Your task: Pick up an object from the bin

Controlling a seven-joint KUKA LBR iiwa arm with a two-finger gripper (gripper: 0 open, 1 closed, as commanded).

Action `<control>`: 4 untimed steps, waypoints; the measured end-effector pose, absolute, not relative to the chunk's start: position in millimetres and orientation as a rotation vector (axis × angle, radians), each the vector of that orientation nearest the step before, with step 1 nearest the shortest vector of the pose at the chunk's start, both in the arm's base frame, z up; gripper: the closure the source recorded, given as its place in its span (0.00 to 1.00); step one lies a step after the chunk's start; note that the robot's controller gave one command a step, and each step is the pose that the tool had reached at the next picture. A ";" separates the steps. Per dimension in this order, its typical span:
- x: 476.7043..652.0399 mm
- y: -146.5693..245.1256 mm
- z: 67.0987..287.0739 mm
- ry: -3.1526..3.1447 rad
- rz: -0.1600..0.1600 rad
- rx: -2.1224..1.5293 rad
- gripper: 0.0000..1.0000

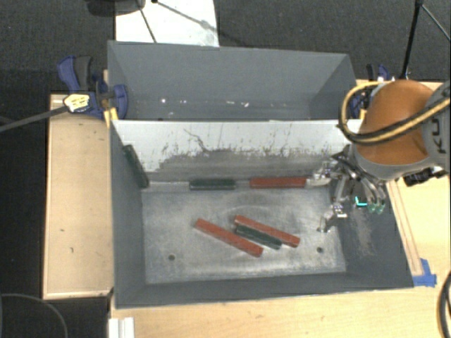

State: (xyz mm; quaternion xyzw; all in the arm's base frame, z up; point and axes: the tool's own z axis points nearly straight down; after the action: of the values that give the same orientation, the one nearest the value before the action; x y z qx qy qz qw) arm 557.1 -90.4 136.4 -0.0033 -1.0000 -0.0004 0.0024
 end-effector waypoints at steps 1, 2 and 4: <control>559.1 -90.2 140.3 -3.144 0.000 -0.007 0.00; 539.7 -66.6 114.5 -3.149 0.006 0.119 0.00; 570.9 -29.3 76.3 -3.157 0.001 0.140 1.00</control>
Offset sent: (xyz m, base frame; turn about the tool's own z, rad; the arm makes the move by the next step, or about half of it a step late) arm -0.0462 0.0599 -0.0604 -0.1913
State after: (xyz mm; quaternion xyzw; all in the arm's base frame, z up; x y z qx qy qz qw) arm 570.9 -29.3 76.3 0.0442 -0.9990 0.0003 -0.0093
